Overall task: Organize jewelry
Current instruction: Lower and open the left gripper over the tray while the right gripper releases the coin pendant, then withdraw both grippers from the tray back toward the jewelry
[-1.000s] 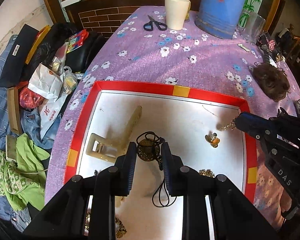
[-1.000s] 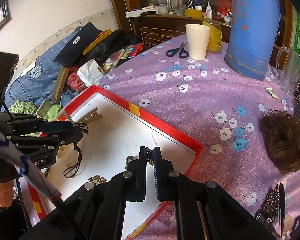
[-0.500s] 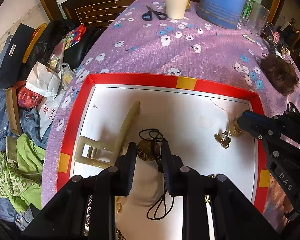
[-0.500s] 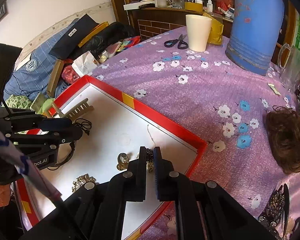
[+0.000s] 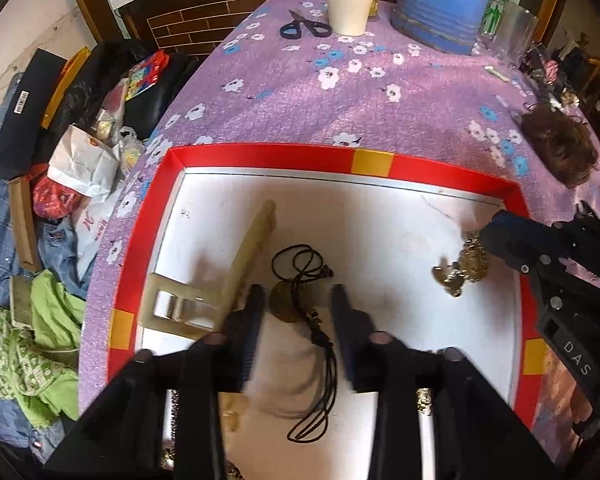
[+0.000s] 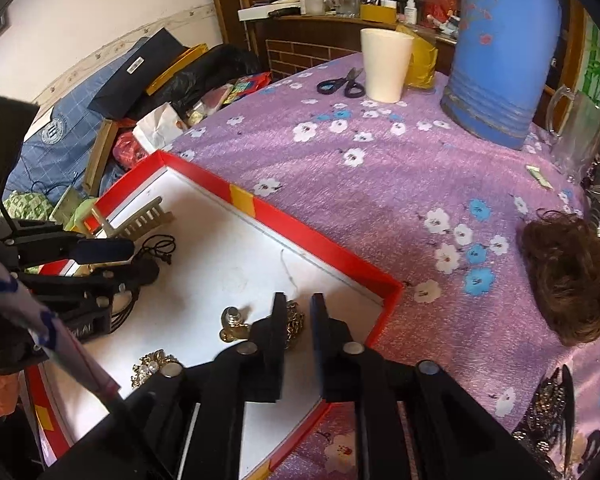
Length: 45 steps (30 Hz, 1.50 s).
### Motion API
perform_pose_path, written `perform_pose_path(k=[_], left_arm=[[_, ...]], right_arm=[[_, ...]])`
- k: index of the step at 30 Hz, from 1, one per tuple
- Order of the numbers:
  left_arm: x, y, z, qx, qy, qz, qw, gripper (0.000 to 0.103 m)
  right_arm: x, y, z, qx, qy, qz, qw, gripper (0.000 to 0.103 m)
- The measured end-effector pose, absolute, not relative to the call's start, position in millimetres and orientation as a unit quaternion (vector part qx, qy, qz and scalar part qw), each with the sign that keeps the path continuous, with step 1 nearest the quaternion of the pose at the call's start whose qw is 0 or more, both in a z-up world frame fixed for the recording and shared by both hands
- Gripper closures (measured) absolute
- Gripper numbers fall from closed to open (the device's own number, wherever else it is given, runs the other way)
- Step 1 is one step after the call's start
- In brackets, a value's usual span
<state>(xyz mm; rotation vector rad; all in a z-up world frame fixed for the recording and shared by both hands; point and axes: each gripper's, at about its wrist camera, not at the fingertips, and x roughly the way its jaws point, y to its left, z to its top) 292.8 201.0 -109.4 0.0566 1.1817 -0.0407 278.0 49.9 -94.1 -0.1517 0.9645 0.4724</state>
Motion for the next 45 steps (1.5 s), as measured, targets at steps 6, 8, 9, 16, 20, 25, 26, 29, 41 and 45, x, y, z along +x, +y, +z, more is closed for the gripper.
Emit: perform_pose_path(k=[6,8,9,16,20,25,26,29,41,45], left_arm=[[282,199,-91,0.019,0.539,-0.015,0.842,0.050],[274,197,-77,0.012,0.526,-0.015,0.850,0.041],[268,196,-69,0.010,0.517,-0.012,0.856,0.036],[215,172,-13,0.004,0.456,-0.008,0.890,0.023],[184,147,6,0.002,0.439,-0.030,0.898,0.023],[152,108,16,0.004,0.424,-0.051,0.904,0.022],[149,102,17,0.005,0.423,-0.054,0.905,0.022],[138,75,17,0.010,0.422,-0.068,0.904,0.022],[123,5,-8,0.029,0.447,-0.108,0.887,0.022],[123,-10,-20,0.034,0.456,-0.117,0.882,0.022]], right_arm=[[265,35,-64,-0.057,0.437,0.225,0.869,0.070],[255,27,-48,-0.052,0.424,0.224,0.876,0.059],[248,24,-40,-0.053,0.417,0.220,0.880,0.050],[187,-25,4,-0.029,0.383,0.199,0.901,0.022],[149,-63,14,0.001,0.374,0.177,0.910,0.014],[102,-120,20,0.036,0.373,0.134,0.918,0.012],[95,-129,22,0.039,0.369,0.124,0.920,0.012],[74,-160,27,0.048,0.365,0.086,0.926,0.012],[30,-236,23,0.081,0.354,0.022,0.931,0.012],[29,-248,13,0.076,0.362,0.005,0.929,0.012]])
